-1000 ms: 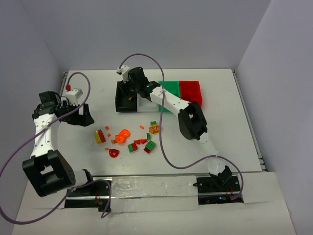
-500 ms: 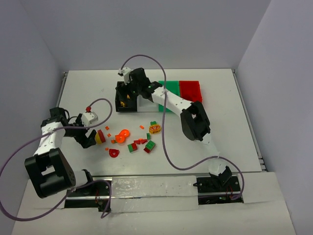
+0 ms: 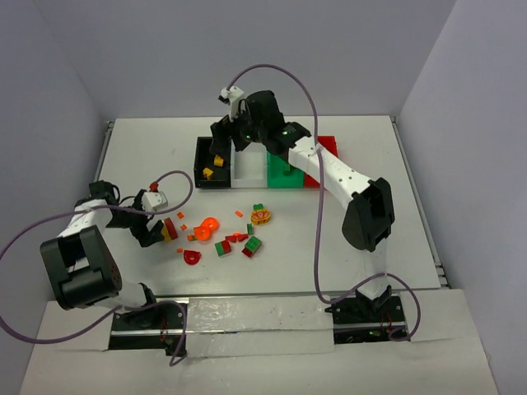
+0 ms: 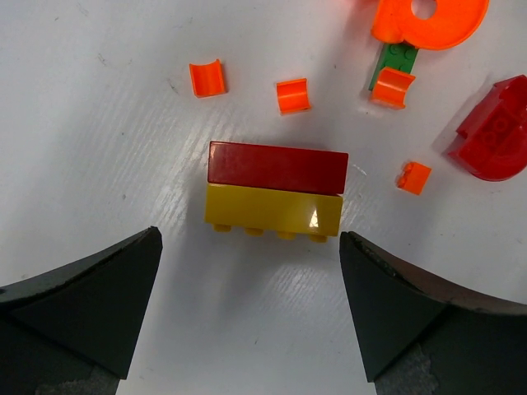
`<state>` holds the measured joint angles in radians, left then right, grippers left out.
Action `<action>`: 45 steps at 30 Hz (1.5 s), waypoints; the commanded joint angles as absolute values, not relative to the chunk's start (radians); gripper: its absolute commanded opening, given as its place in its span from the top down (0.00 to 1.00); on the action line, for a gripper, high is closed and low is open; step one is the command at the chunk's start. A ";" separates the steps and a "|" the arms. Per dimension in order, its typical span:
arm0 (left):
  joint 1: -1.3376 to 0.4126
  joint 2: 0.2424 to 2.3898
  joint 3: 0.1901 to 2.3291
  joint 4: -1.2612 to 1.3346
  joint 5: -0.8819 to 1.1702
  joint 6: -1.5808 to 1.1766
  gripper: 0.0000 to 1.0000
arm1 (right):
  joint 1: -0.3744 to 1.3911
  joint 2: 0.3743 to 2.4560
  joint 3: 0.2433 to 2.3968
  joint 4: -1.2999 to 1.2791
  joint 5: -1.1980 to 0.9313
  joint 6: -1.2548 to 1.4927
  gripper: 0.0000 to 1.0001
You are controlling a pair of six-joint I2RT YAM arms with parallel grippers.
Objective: Sort the legos into containers by color
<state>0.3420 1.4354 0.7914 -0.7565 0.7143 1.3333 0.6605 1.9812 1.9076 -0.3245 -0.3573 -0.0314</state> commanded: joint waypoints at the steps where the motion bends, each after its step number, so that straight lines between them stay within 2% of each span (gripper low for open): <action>1: 0.340 1.482 0.790 -0.714 0.775 1.379 0.01 | 0.640 1.949 1.904 -0.373 -0.388 -0.011 0.00; 14: 0.290 1.494 0.710 -0.554 0.726 1.281 0.01 | 0.629 1.925 1.856 -0.361 -0.388 -0.006 0.00; 19: 0.290 1.505 0.713 -0.560 0.721 1.311 0.07 | 0.627 1.925 1.852 -0.363 -0.391 -0.008 0.00; 27: 0.291 1.492 0.711 -0.610 0.752 1.375 0.22 | 0.626 1.918 1.829 -0.362 -0.403 -0.005 0.00; 33: 0.290 1.443 0.713 -0.649 0.774 1.403 0.45 | 0.626 1.908 1.801 -0.360 -0.429 -0.002 0.00; 34: 0.291 1.430 0.713 -0.649 0.779 1.405 0.45 | 0.626 1.905 1.795 -0.359 -0.430 -0.002 0.00; 35: 0.291 1.418 0.716 -0.662 0.784 1.407 0.50 | 0.626 1.898 1.789 -0.356 -0.437 0.028 0.00; 43: 0.290 1.209 0.738 -0.683 0.855 1.346 0.59 | 0.626 1.856 1.690 -0.304 -0.545 0.116 0.00; 45: 0.285 1.131 0.743 -0.661 0.880 1.300 0.61 | 0.626 1.853 1.655 -0.272 -0.633 0.173 0.00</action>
<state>0.2949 1.2518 0.7132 -0.6579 0.7686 1.3504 0.6304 1.9355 1.6978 -0.3501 -0.4924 0.0743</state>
